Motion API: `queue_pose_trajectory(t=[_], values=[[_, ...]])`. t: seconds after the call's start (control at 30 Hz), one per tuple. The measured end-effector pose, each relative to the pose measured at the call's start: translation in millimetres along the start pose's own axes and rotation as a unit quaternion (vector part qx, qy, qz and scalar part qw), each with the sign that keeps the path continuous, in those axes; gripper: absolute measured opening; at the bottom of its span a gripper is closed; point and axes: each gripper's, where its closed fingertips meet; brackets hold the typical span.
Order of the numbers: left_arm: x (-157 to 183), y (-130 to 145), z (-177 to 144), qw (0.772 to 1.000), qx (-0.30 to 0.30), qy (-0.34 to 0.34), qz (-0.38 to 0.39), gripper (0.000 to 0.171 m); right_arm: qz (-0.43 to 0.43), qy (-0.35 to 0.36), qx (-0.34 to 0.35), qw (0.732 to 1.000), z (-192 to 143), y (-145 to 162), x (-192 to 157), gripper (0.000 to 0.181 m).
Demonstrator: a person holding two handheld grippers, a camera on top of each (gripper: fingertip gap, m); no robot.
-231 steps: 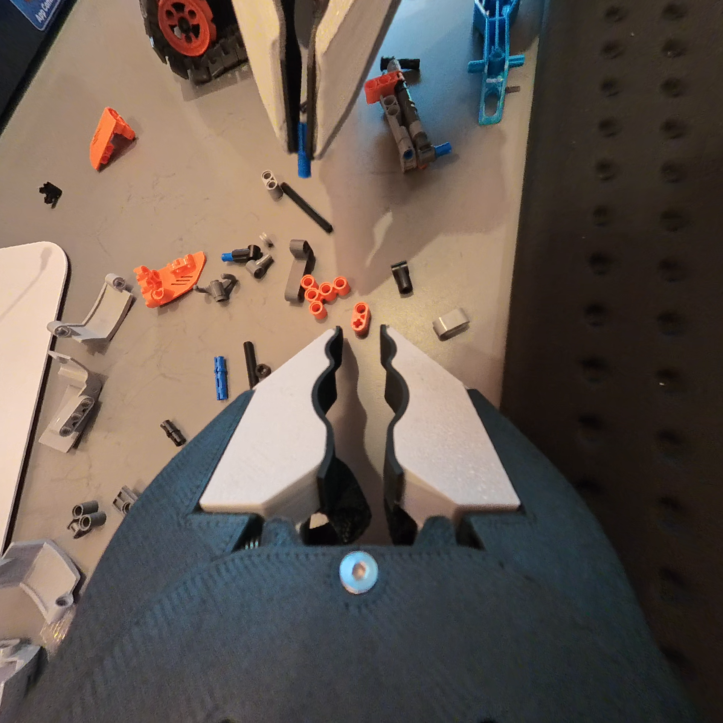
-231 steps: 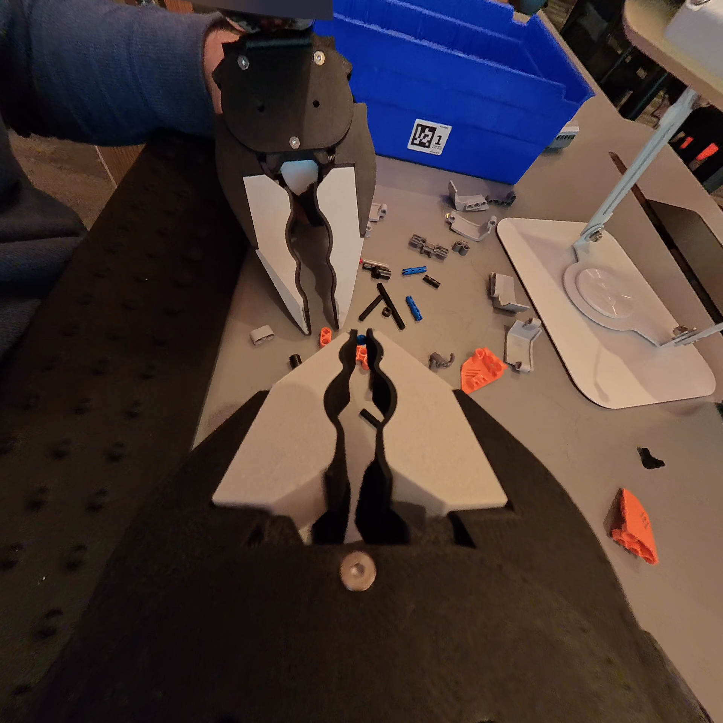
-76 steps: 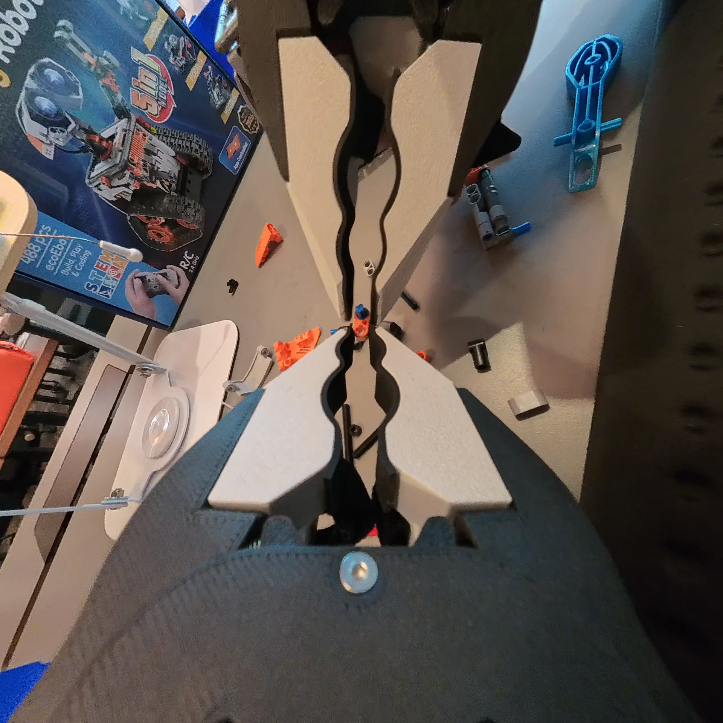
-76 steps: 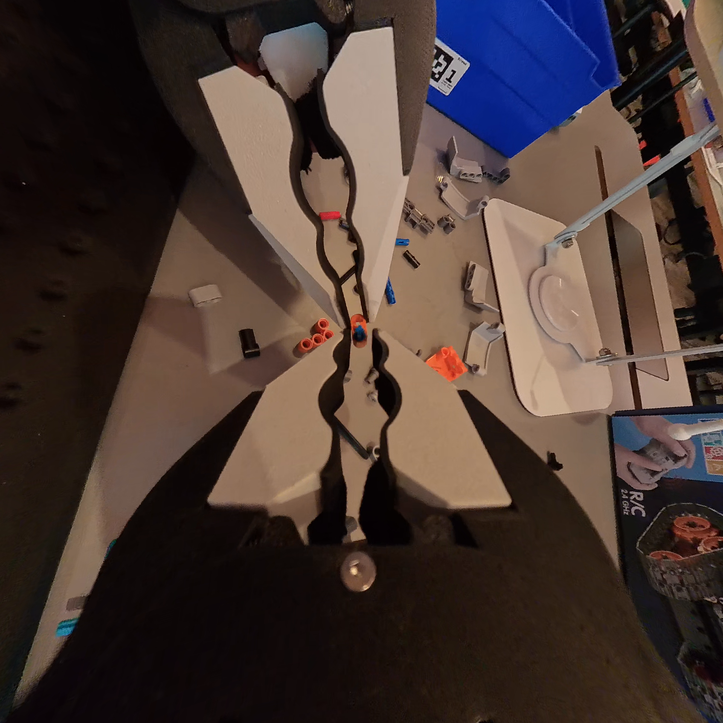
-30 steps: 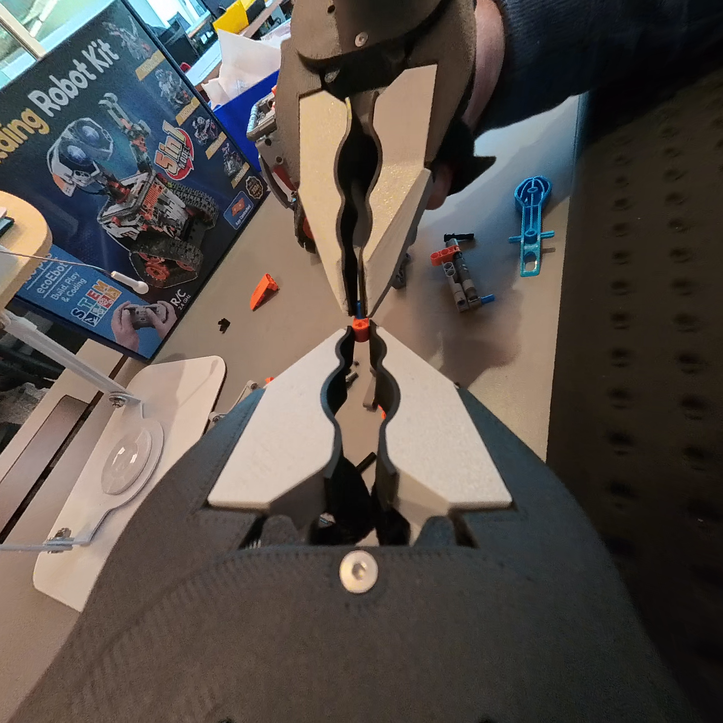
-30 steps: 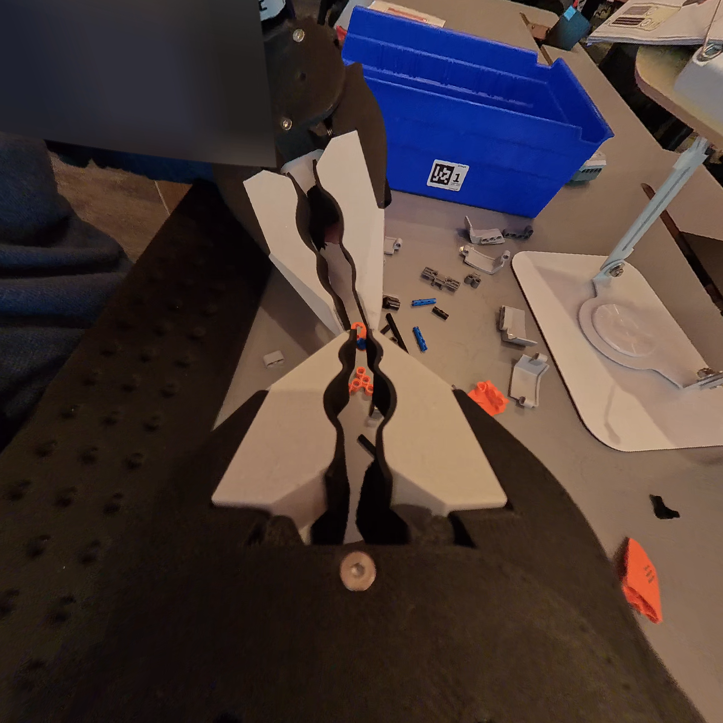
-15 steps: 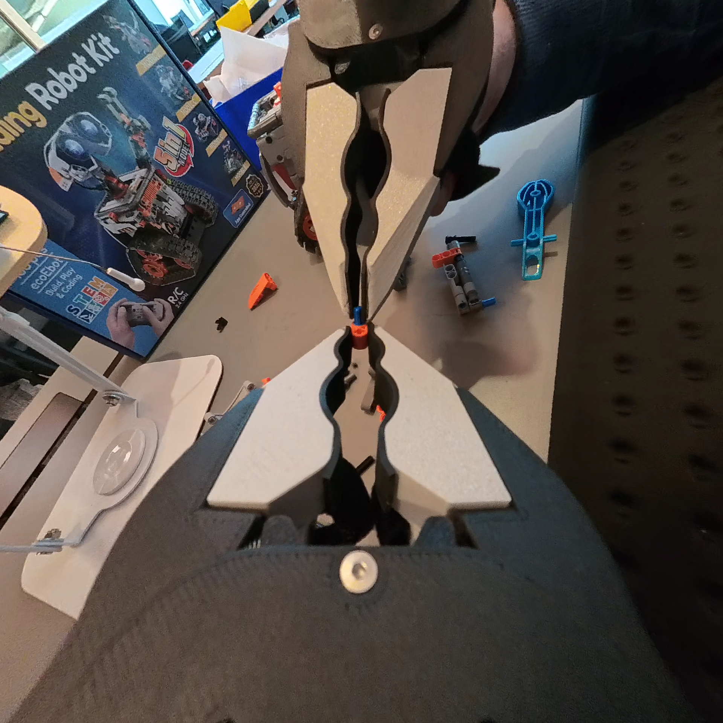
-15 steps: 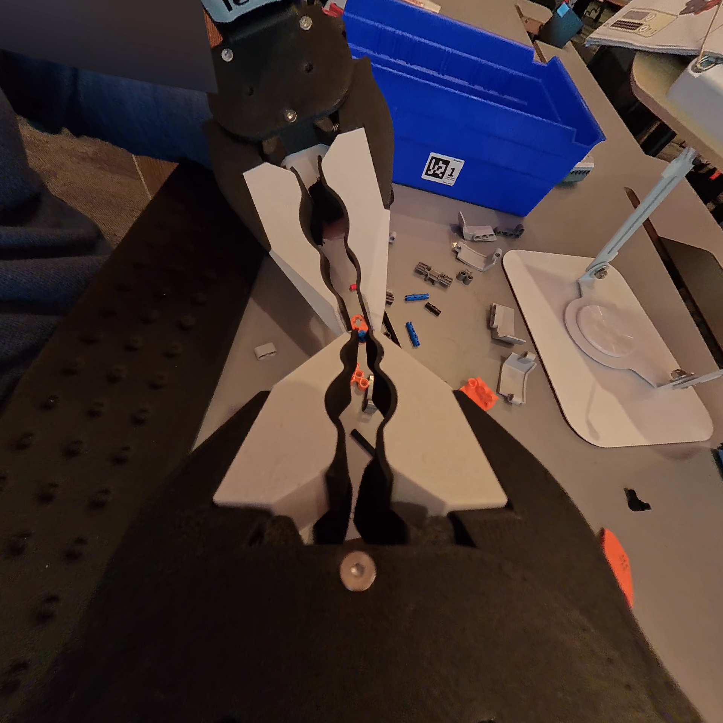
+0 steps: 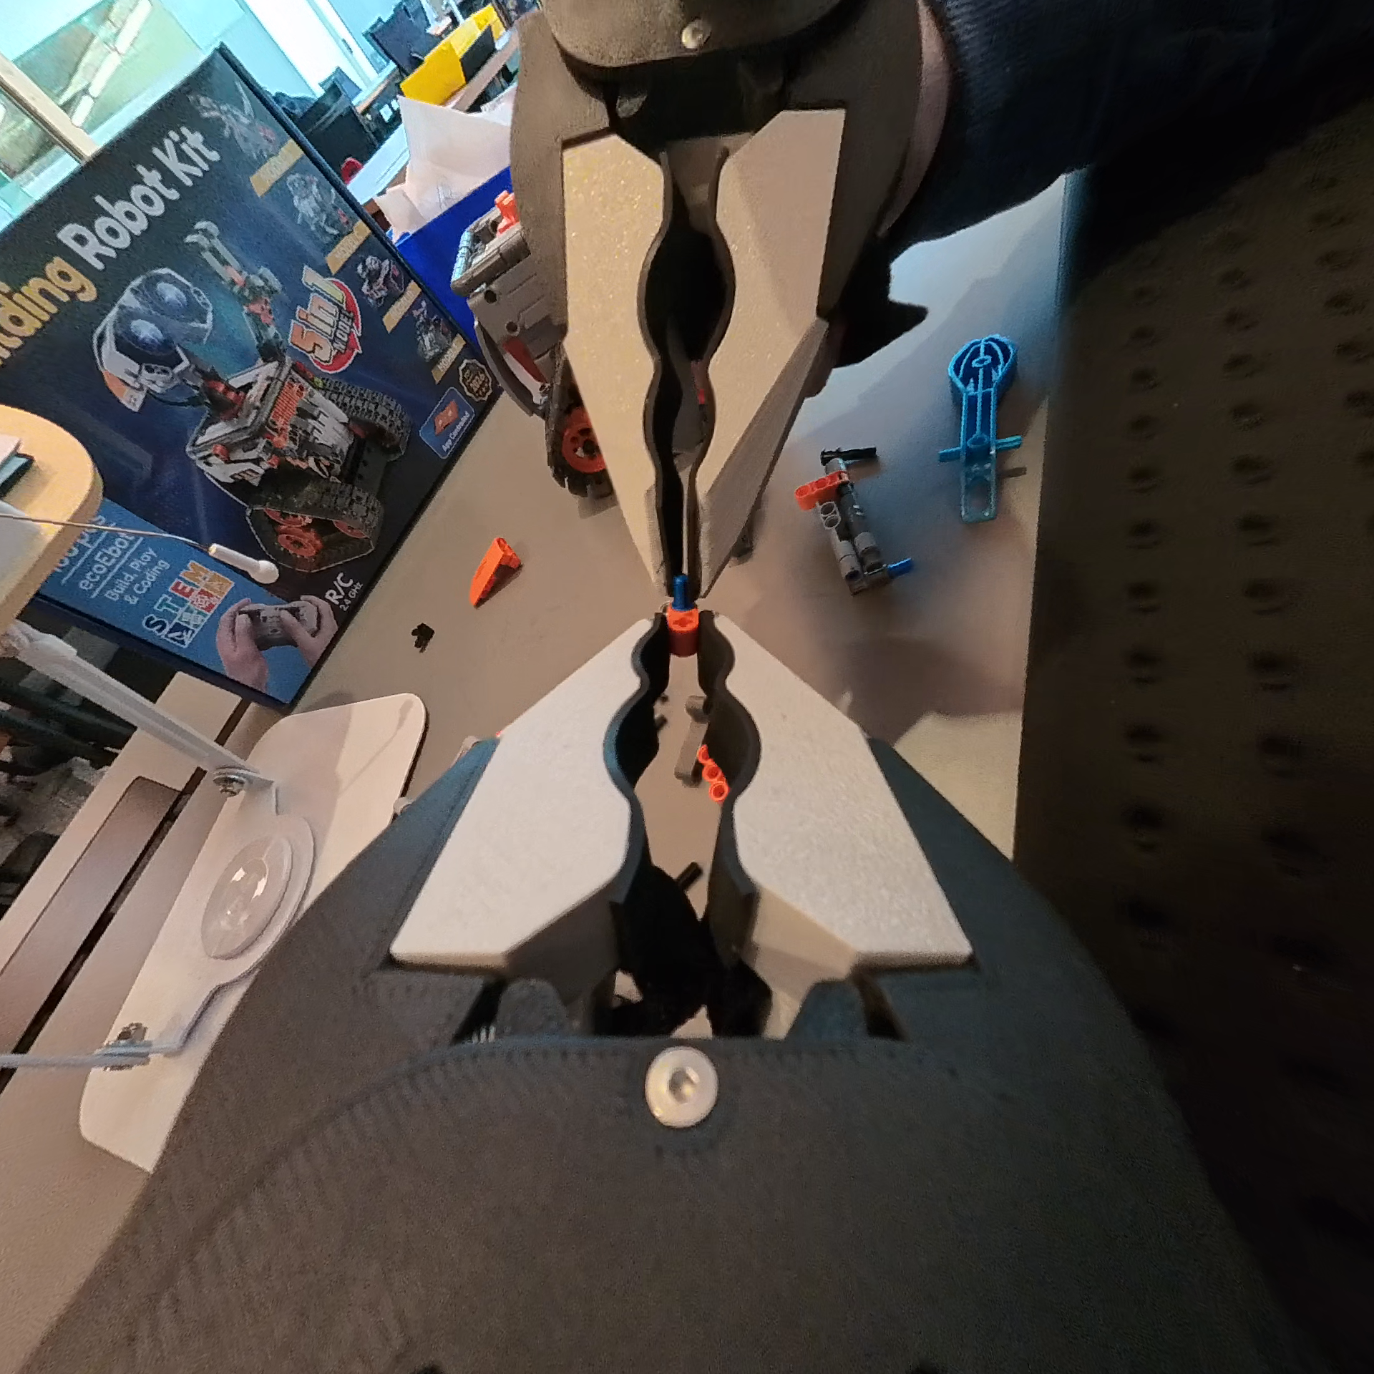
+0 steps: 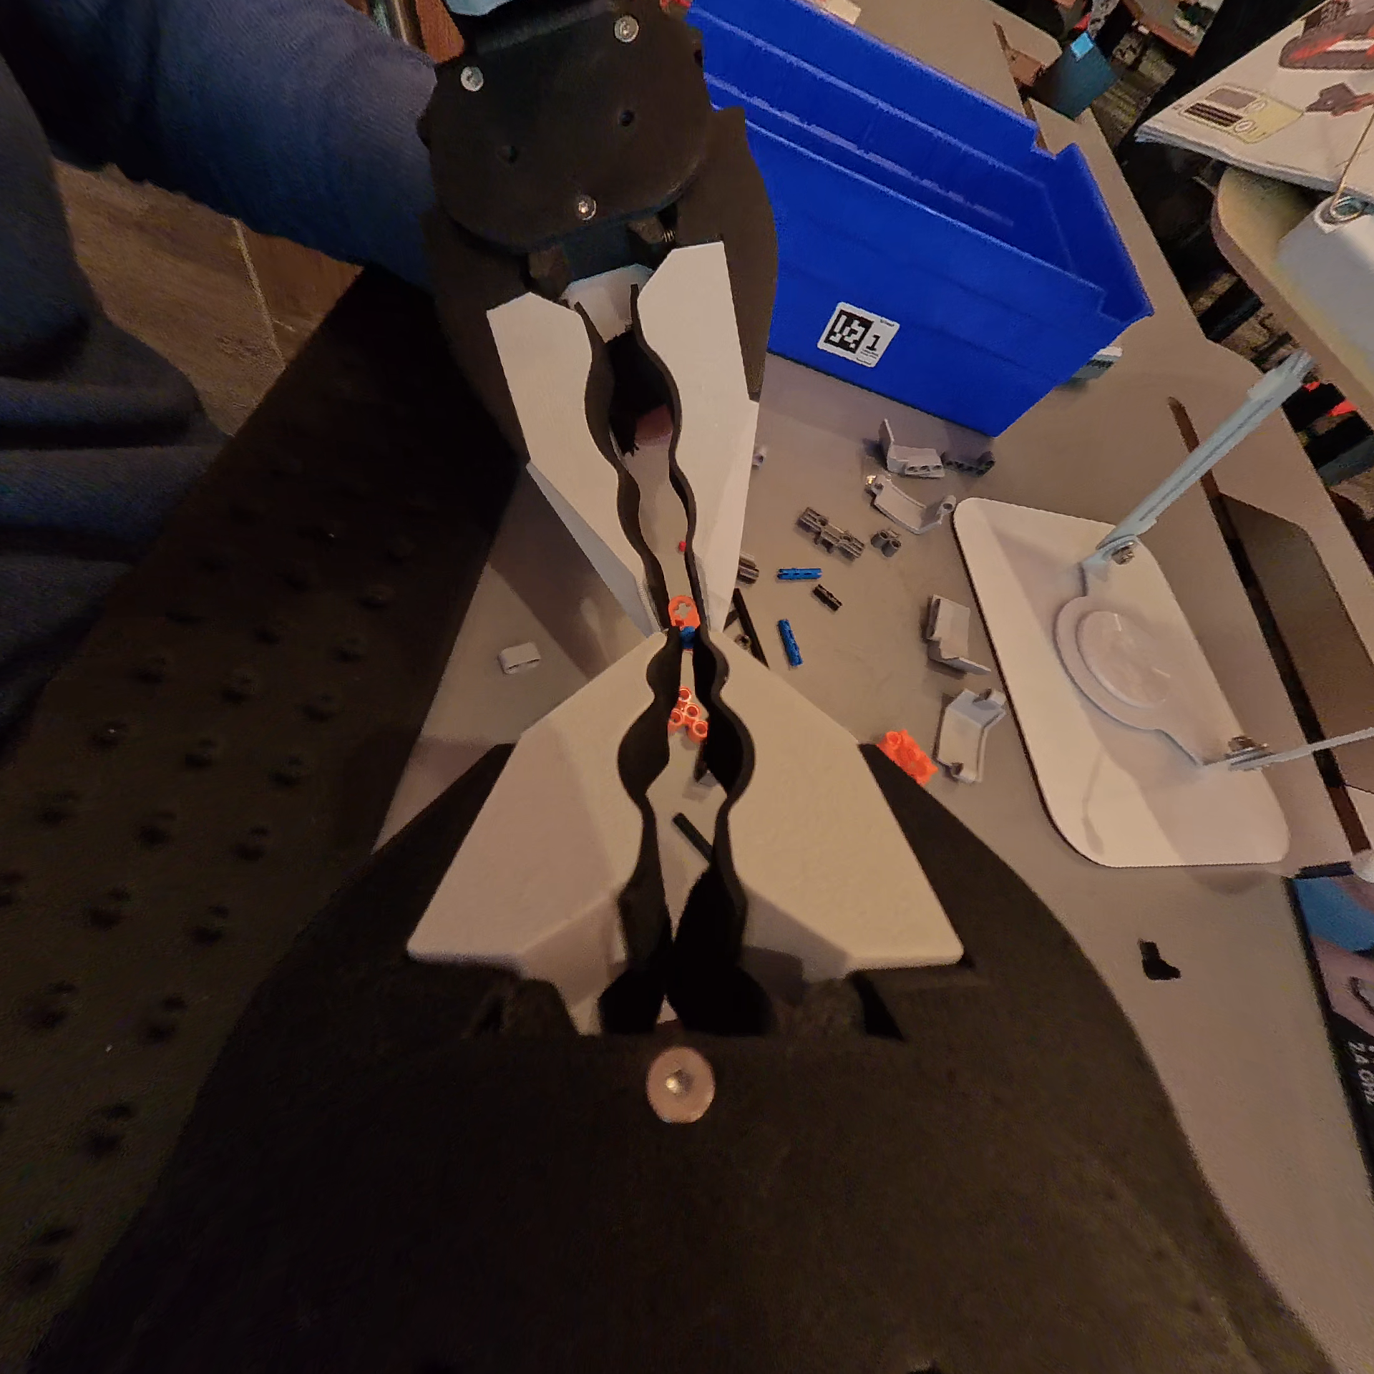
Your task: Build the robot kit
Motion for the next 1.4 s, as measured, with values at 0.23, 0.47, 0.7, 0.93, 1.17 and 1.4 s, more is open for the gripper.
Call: queue_pose_trajectory(t=[0.23,0.47,0.7,0.93,1.17,1.4], values=[[7,2,-2,1.000,-0.003,0.010,-0.002,0.006,-0.035,0.010,-0.027,0.999,3,2,-6,0.000],[13,16,8,0.998,-0.052,0.006,0.037,0.006,-0.078,0.023,-0.072,0.994,9,11,-12,0.000],[5,-1,0,1.000,0.001,-0.013,0.022,0.006,0.033,0.003,0.022,0.999,-1,-5,-5,0.000],[-1,-19,-7,0.997,0.063,0.004,-0.054,0.005,0.099,-0.027,0.093,0.990,-10,-17,0,0.000],[2,-3,3,1.000,-0.007,-0.010,0.000,0.005,-0.001,0.023,-0.012,1.000,-2,4,-1,0.001],[5,5,8,0.998,-0.043,-0.019,0.032,0.005,-0.059,0.046,-0.063,0.995,2,14,-2,0.001]])
Point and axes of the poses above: each gripper's, where its closed fingertips meet, z out along the fingers, y out of its underside, x = y × z across the jaws, and after that the axes turned 1 degree about y, right-handed
